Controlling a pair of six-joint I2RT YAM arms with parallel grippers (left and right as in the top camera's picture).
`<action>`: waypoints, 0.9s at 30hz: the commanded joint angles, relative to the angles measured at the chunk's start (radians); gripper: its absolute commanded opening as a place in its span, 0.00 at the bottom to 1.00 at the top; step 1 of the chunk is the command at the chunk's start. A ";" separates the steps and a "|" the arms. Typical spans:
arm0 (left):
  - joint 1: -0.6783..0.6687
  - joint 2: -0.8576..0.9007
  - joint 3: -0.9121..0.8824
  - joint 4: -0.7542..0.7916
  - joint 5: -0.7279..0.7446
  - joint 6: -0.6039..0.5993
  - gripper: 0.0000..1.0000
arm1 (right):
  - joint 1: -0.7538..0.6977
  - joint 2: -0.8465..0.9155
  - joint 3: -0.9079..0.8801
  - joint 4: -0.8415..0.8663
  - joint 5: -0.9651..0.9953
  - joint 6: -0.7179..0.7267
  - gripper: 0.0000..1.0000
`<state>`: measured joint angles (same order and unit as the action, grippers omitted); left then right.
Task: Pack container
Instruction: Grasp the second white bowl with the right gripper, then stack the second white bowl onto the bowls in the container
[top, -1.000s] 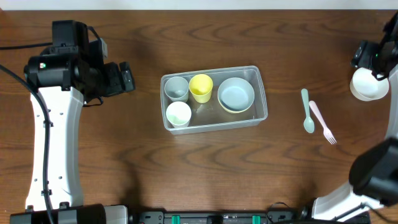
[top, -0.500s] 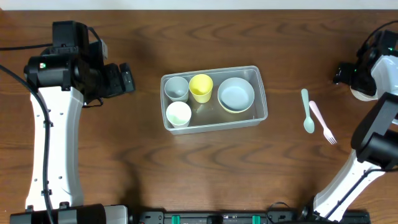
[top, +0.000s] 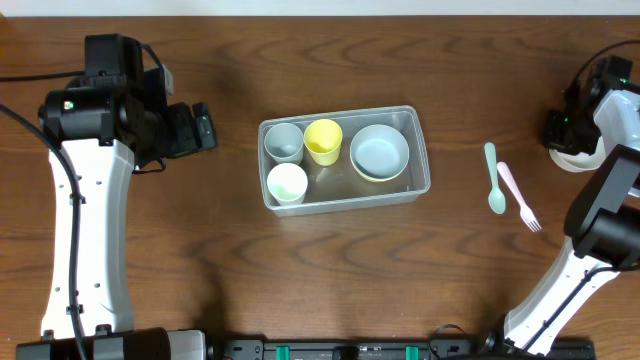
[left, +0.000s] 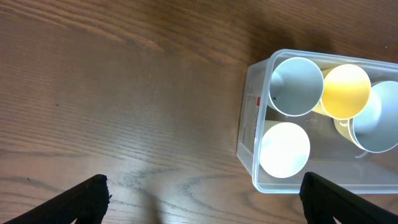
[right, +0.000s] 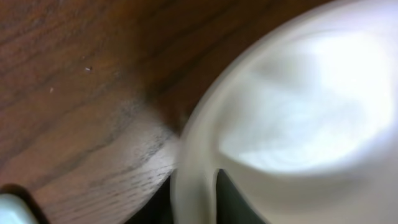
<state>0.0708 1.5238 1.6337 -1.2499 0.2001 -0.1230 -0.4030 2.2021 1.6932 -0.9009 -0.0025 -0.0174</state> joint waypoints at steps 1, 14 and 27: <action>-0.002 -0.009 -0.007 -0.003 0.001 0.017 0.98 | -0.009 0.003 -0.001 -0.008 -0.010 -0.005 0.11; -0.002 -0.009 -0.007 -0.003 0.001 0.017 0.98 | 0.077 -0.208 0.016 -0.024 -0.189 -0.002 0.01; -0.002 -0.009 -0.007 -0.006 0.001 0.017 0.98 | 0.628 -0.550 0.015 -0.103 -0.147 -0.037 0.01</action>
<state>0.0708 1.5238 1.6337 -1.2507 0.2001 -0.1230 0.1440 1.6398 1.7096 -0.9813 -0.1722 -0.0479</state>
